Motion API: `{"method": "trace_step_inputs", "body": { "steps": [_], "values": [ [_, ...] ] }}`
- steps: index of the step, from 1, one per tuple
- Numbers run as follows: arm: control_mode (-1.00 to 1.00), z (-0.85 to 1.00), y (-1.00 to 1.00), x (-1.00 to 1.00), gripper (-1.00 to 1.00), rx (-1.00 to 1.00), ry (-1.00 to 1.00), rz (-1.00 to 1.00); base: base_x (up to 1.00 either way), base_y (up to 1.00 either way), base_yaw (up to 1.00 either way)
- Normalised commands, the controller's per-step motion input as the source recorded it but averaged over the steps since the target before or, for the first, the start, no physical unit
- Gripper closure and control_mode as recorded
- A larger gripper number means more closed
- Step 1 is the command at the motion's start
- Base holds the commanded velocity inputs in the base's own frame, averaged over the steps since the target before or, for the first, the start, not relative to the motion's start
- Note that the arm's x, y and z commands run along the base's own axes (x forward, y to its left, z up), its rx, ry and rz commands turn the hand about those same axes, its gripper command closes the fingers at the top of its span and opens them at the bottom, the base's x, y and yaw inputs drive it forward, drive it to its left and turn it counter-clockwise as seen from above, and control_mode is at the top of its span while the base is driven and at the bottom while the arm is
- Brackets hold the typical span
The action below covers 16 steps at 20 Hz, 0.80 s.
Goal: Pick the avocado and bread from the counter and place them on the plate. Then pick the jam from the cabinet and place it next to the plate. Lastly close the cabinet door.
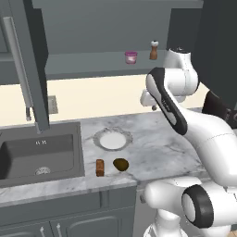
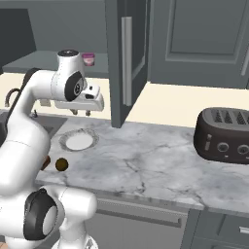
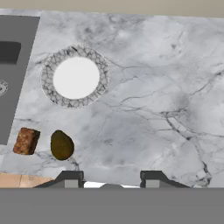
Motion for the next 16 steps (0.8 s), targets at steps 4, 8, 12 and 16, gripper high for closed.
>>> {"method": "trace_step_inputs", "body": {
  "steps": [4, 8, 12, 16],
  "values": [
    [-1.00, -0.02, 0.00, -0.17, -1.00, 0.00, 0.00, 0.00, 0.00, 0.00, 0.00],
    [-1.00, -0.09, 0.24, -0.41, -1.00, -0.03, 0.00, 0.05, 0.00, 0.00, 0.00],
    [-1.00, -0.10, 0.40, -0.51, -1.00, -0.05, 0.00, 0.13, 0.00, 0.00, 0.00],
    [-1.00, -0.11, 0.39, -0.52, -1.00, -0.06, 0.00, 0.18, 0.00, 0.00, 0.00]
  ]
}}
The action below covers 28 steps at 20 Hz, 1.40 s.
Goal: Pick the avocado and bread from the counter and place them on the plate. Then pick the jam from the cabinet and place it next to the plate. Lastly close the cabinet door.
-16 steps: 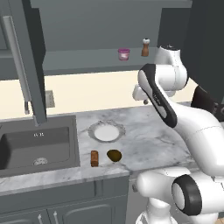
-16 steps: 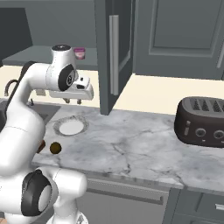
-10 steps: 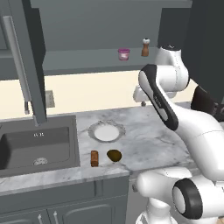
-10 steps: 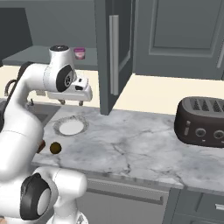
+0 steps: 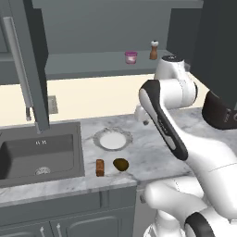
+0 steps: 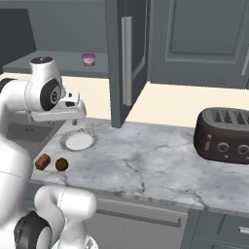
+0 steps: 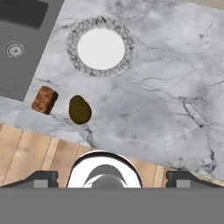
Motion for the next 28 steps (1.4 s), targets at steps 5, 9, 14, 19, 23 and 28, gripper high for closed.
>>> {"method": "trace_step_inputs", "body": {
  "steps": [5, 9, 14, 19, 23, 28],
  "values": [
    [-1.00, -0.19, 0.45, -0.32, -1.00, -0.03, 0.03, 0.21, 0.00, 0.00, 0.00],
    [-1.00, -0.25, 0.33, -0.02, -1.00, 0.00, 0.07, 0.26, 0.00, 0.00, 0.00],
    [-1.00, -0.30, 0.35, 0.00, -1.00, 0.00, 0.13, 0.30, 0.00, 0.00, 0.00],
    [-1.00, -0.34, 0.25, 0.01, -1.00, 0.00, 0.06, 0.23, 0.00, 0.00, 0.00],
    [-1.00, -0.19, 0.00, 0.10, -1.00, 0.00, 0.00, 0.03, 0.00, 0.00, 0.00],
    [-1.00, -0.29, 0.00, 0.19, -1.00, 0.00, 0.00, 0.00, 0.00, 0.00, 0.00]
  ]
}}
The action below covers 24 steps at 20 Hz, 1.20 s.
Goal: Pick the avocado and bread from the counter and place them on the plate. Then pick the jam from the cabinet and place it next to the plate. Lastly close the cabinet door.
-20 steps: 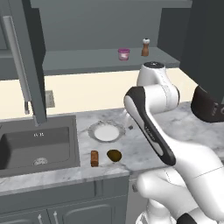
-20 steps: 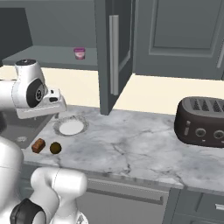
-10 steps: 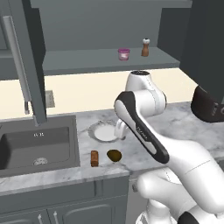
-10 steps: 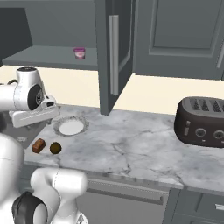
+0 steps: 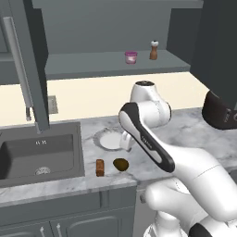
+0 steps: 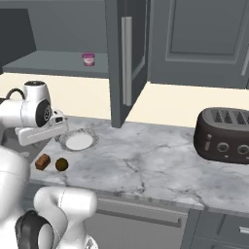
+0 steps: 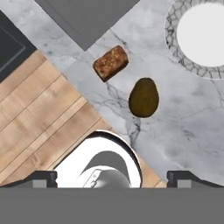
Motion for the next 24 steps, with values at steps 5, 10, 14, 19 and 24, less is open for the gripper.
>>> {"method": "trace_step_inputs", "body": {
  "steps": [5, 10, 14, 19, 24],
  "values": [
    [-1.00, -0.32, 0.00, 0.26, -1.00, 0.00, 0.00, -0.01, 0.00, 0.00, 0.00],
    [-1.00, -0.33, 0.00, 0.35, -1.00, 0.00, 0.00, -0.04, 0.00, 0.00, 0.00],
    [-1.00, -0.44, 0.03, 0.29, -1.00, 0.00, 0.00, -0.03, 0.00, 0.00, 0.00],
    [-1.00, -0.43, 0.06, 0.22, -1.00, 0.00, 0.00, -0.01, 0.00, 0.00, 0.00],
    [-1.00, -0.36, 0.12, 0.15, -1.00, 0.00, 0.00, 0.00, 0.00, 0.00, 0.00]
  ]
}}
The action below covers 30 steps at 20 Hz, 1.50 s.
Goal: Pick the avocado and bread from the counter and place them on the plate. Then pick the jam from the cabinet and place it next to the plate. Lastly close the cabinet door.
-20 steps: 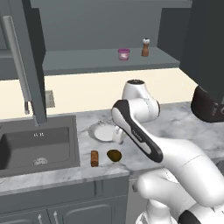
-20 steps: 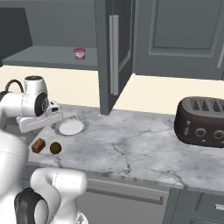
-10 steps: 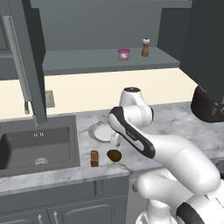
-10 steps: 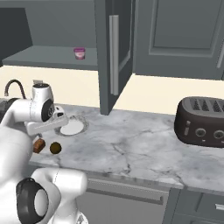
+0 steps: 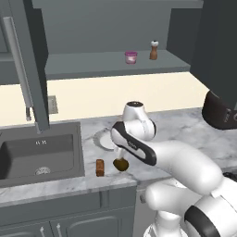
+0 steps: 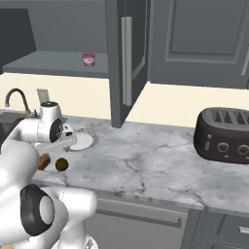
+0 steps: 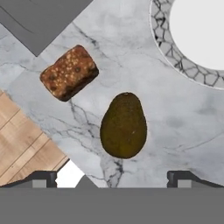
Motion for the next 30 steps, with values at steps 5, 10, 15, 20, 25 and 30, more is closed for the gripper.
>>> {"method": "trace_step_inputs", "body": {
  "steps": [5, 10, 15, 20, 25, 30],
  "values": [
    [-1.00, -0.30, 0.08, 0.02, -1.00, 0.00, 0.00, 0.00, 0.00, 0.00, 0.00],
    [-1.00, -0.24, 0.00, 0.00, -1.00, 0.00, 0.00, 0.00, 0.00, 0.00, 0.00],
    [-1.00, -0.28, 0.00, 0.02, -1.00, 0.00, 0.00, 0.00, 0.00, 0.00, 0.00],
    [-1.00, -0.25, 0.00, 0.07, -1.00, 0.00, 0.02, 0.00, 0.00, 0.00, 0.00],
    [-1.00, -0.24, 0.00, 0.09, -1.00, 0.00, 0.02, 0.00, 0.00, 0.00, 0.00],
    [-1.00, -0.17, 0.00, 0.14, -1.00, 0.00, 0.04, 0.00, 0.00, 0.00, 0.00]
  ]
}}
